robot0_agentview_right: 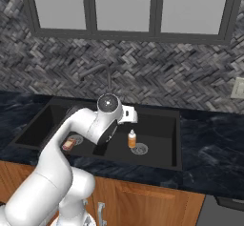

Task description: Pick up the soap dispenser and bar soap from the sink, and place them back in the cabinet, and close the cabinet doors.

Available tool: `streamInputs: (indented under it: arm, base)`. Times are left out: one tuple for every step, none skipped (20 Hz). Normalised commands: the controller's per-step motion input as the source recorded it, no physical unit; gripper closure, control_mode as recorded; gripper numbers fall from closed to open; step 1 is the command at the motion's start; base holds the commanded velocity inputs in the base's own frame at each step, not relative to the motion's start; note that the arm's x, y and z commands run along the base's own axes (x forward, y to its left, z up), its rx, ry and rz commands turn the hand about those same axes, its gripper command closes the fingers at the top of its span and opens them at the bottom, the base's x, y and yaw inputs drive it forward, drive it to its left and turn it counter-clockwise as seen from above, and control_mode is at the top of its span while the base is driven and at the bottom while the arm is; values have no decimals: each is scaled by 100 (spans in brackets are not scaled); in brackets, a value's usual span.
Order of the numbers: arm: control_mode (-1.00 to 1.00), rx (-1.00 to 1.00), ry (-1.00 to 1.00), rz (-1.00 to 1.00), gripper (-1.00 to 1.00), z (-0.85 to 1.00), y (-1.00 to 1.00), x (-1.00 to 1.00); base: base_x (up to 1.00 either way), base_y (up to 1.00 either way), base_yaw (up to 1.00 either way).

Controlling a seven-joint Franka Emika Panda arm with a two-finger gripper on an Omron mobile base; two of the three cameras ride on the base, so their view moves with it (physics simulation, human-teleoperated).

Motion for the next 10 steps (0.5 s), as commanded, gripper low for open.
streamInputs:
  arm:
    - [-100, 0, -1, 0, -100, -24, 0, 1]
    - [-100, 0, 0, 0, -100, -19, 0, 6]
    - [-100, 0, 0, 0, -100, -11, 0, 14]
    - [-100, 0, 0, 0, -100, -14, 0, 14]
    - [-100, 0, 0, 0, -100, -14, 0, 18]
    - [-100, 0, 0, 0, -100, -12, 0, 22]
    - [-100, 0, 0, 0, -100, -10, 0, 28]
    - [-100, 0, 0, 0, -100, -13, 0, 28]
    - [-100, 0, 0, 0, -100, -14, 0, 29]
    - [-100, 0, 0, 0, -100, -14, 0, 31]
  base:
    - [0, 0, 0]
    - [0, 0, 0]
    - [0, 0, 0]
    - [0, 0, 0]
    - [0, 0, 0]
    - [0, 0, 0]
    - [0, 0, 0]
    - [0, 0, 0]
    - [0, 0, 0]
    - [0, 0, 0]
